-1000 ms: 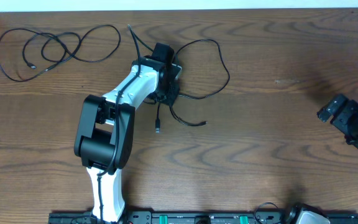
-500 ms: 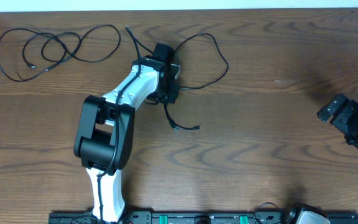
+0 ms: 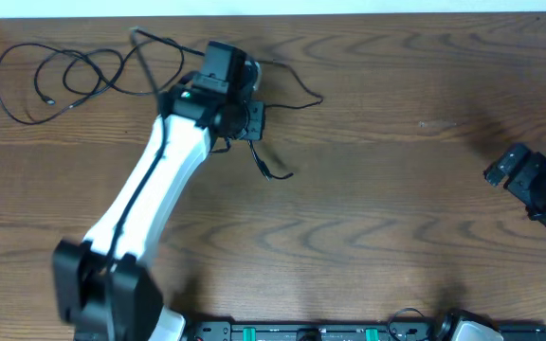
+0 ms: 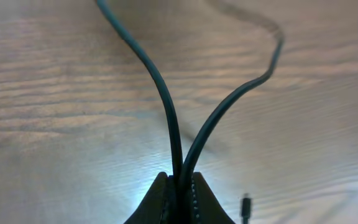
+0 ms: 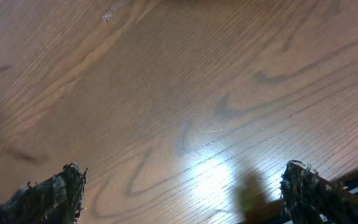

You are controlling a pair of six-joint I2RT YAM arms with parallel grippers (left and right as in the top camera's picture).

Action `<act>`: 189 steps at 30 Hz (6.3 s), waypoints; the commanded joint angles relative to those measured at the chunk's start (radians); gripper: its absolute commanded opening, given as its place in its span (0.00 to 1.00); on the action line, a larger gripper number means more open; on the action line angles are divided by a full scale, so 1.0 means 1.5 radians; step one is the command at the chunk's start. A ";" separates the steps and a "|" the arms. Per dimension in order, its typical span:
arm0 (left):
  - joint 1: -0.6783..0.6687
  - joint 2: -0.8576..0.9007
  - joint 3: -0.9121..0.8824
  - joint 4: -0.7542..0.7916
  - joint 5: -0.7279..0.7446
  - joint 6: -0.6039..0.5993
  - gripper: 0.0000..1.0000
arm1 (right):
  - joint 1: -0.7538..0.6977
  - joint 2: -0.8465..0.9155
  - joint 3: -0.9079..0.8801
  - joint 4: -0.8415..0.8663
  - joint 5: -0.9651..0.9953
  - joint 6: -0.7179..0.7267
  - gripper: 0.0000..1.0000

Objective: Untangle cables

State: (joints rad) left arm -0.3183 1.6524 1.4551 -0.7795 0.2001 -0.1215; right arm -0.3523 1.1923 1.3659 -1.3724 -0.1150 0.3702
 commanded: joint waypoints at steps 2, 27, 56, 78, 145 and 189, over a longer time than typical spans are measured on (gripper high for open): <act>-0.003 -0.097 0.003 0.002 0.019 -0.079 0.08 | -0.004 -0.001 0.004 -0.001 0.003 -0.008 0.99; -0.146 -0.306 -0.003 -0.143 0.259 0.023 0.07 | -0.004 -0.001 0.004 -0.001 0.003 -0.008 0.99; -0.434 -0.296 -0.006 -0.163 0.202 0.143 0.07 | -0.003 -0.001 0.004 0.026 -0.158 0.097 0.99; -0.265 -0.412 -0.006 -0.040 0.303 0.051 0.07 | 0.145 0.066 -0.008 -0.021 -0.220 -0.062 0.99; -0.073 -0.109 -0.006 -0.047 0.130 -0.342 0.08 | 0.532 0.143 0.120 0.115 -0.274 0.105 0.01; -0.076 -0.104 -0.008 -0.147 -0.007 -0.334 0.08 | 0.574 0.193 0.119 0.127 -0.037 0.202 0.99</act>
State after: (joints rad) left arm -0.4328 1.4887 1.4441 -0.9913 0.2031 -0.6308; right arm 0.5190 1.4750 1.5253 -1.1835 -0.1848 0.6735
